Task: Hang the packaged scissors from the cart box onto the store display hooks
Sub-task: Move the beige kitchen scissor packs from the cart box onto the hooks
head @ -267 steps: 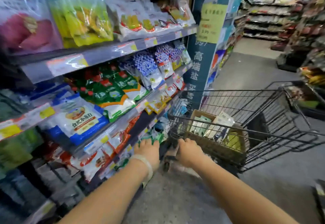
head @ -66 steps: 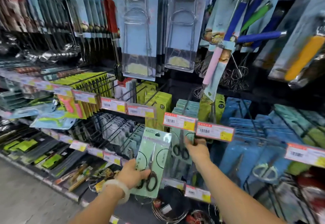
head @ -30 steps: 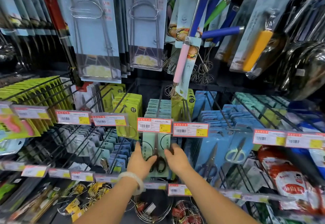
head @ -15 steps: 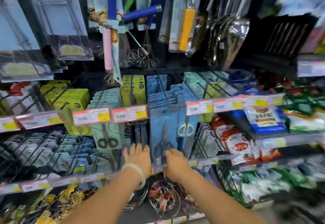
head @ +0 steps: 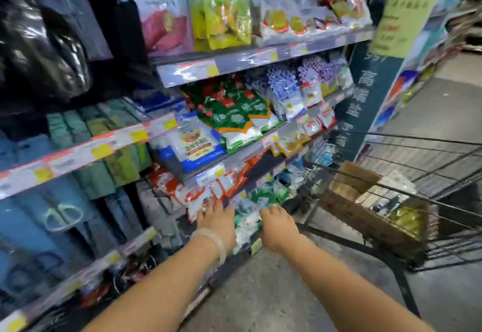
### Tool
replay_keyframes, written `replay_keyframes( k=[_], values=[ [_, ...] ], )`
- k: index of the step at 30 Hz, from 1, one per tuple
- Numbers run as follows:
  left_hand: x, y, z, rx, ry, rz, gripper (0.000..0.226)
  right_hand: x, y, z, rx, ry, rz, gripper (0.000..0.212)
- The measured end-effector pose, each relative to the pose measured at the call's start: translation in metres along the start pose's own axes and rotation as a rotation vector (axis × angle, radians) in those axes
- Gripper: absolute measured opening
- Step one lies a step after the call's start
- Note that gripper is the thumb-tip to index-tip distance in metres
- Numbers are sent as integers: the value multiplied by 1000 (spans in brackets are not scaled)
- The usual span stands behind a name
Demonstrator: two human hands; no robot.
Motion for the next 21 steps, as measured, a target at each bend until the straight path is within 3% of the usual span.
replay_keyframes(
  k=[3,9,16,21],
  values=[
    [2,33,77,135,20,-33,67,-3,-3,89,133,43,-24,43],
    [5,81,204,366,72,-76,66,-1,-4,225,364,140,-33,44],
    [16,149,282,481,87,-179,71,17,26,305,520,216,-85,44],
    [-6,227,331,538,97,-157,67,-6,71,358,581,262,-57,46]
  ],
)
Point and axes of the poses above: each hand's wrist, its own y-axis towards the middle knuckle, its own x-axis out of the palm, z = x × y, the point moved 10 cm from there along y, towards the middle knuckle, and after that the axes turned 8 degrees about x, right-handed, at the moved point
